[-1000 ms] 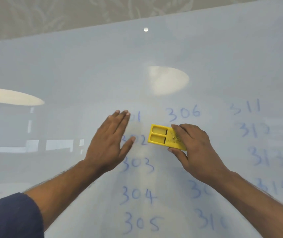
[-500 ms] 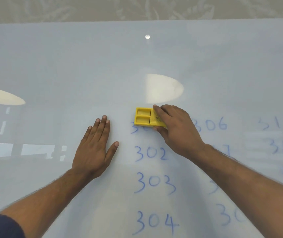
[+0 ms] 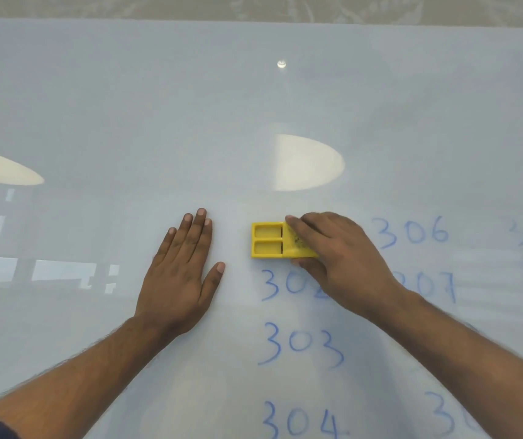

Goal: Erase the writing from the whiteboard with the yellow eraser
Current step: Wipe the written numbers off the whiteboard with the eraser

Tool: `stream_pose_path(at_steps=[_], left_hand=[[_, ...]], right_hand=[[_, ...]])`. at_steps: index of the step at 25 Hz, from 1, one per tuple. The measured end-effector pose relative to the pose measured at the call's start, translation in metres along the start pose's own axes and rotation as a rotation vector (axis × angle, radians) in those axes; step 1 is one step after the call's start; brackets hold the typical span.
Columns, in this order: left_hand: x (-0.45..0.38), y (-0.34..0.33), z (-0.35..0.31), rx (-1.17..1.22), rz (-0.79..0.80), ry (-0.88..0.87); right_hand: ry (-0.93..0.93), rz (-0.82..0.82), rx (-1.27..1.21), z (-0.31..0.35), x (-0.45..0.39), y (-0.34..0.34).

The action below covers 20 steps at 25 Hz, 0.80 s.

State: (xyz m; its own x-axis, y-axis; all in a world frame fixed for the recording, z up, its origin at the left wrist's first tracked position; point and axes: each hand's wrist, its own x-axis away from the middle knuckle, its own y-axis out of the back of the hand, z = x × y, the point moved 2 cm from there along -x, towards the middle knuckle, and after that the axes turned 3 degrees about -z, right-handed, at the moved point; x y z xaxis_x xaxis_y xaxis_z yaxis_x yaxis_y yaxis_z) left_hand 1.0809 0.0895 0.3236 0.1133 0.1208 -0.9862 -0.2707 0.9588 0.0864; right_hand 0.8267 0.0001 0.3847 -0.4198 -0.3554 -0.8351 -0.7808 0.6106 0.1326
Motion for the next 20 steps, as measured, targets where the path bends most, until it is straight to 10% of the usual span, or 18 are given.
stream_pose_path(at_steps=[20], left_hand=[[0.027,-0.006,-0.021,0.041,-0.011,0.028]], right_hand=[[-0.078,-0.064,-0.035,0.020,-0.024,-0.012]])
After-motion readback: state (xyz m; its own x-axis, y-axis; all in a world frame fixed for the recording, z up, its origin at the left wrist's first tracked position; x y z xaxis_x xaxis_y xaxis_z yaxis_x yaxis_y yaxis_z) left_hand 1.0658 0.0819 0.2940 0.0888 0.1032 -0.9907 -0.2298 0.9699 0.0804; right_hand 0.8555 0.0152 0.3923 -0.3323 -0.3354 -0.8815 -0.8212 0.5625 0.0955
